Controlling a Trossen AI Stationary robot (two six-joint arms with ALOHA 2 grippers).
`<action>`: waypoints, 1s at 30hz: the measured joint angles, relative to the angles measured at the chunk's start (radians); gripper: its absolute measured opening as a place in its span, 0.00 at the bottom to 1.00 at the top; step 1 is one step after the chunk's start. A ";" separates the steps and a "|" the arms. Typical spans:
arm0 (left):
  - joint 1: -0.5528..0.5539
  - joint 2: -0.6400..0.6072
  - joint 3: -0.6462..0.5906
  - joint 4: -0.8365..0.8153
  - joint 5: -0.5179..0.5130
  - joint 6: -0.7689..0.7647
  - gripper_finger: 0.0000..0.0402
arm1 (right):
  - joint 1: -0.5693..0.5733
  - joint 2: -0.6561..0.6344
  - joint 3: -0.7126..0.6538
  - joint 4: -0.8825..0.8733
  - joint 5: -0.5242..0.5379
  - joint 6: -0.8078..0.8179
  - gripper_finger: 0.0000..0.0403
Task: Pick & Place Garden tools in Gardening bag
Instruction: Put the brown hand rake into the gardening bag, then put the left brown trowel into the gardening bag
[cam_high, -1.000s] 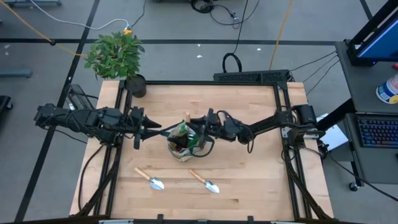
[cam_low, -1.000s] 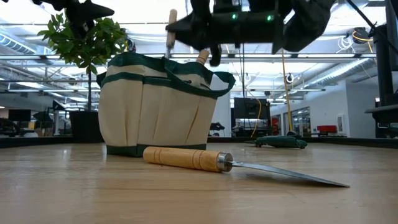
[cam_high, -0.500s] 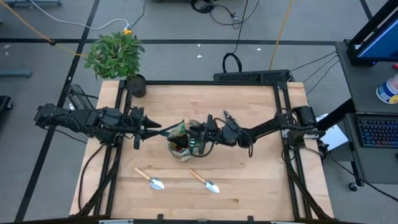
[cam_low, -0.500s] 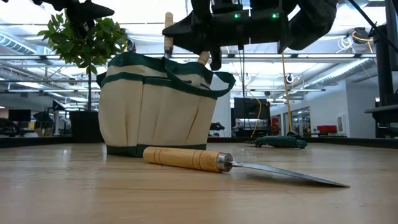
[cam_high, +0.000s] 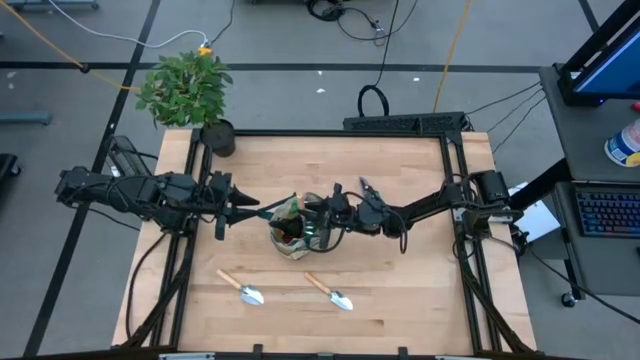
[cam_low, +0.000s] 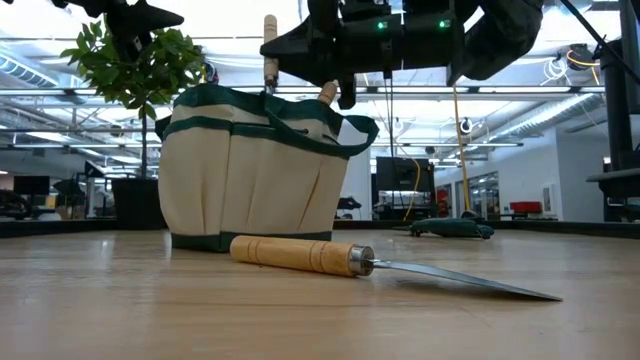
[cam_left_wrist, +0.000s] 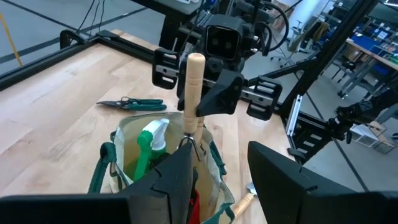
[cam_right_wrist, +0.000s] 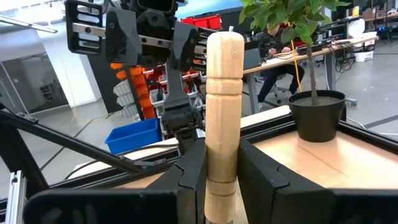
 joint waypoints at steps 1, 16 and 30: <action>0.000 0.000 0.000 0.000 0.000 0.000 0.40 | 0.000 0.000 0.000 0.000 0.000 0.000 0.15; 0.000 0.000 0.000 0.000 0.000 0.005 0.40 | 0.000 -0.001 0.000 -0.037 -0.001 0.001 0.29; 0.000 0.000 0.000 0.004 0.000 0.001 0.40 | 0.000 -0.001 0.000 0.064 -0.003 0.000 0.40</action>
